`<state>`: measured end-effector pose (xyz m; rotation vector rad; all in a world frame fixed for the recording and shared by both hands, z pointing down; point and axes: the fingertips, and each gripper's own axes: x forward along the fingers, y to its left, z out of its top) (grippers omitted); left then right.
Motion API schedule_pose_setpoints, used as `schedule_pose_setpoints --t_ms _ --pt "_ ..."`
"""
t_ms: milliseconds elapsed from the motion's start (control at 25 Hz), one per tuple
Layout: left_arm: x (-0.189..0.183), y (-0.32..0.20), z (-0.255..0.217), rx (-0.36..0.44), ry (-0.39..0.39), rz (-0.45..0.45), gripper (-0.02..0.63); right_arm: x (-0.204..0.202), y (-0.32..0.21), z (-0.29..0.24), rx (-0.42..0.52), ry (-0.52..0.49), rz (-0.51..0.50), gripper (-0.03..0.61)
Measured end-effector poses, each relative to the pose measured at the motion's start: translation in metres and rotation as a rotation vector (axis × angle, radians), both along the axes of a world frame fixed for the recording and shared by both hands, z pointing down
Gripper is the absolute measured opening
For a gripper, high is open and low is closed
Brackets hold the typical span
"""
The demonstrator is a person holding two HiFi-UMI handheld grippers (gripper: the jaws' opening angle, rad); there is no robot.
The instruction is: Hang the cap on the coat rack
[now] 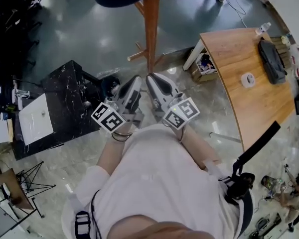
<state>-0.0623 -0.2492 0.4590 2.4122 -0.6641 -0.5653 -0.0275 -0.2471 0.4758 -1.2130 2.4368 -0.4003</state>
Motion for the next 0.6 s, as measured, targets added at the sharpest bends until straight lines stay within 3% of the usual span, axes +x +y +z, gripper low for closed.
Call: schedule_pose_setpoints --t_ms 240,600 --pt "0.017 -0.003 -0.002 0.001 -0.034 0.015 0.009 0.009 -0.002 -0.001 0.003 0.021 0.022 0.044" --pt "0.015 -0.005 0.006 -0.042 -0.005 0.019 0.008 0.012 -0.004 0.006 -0.008 0.029 0.034 0.044"
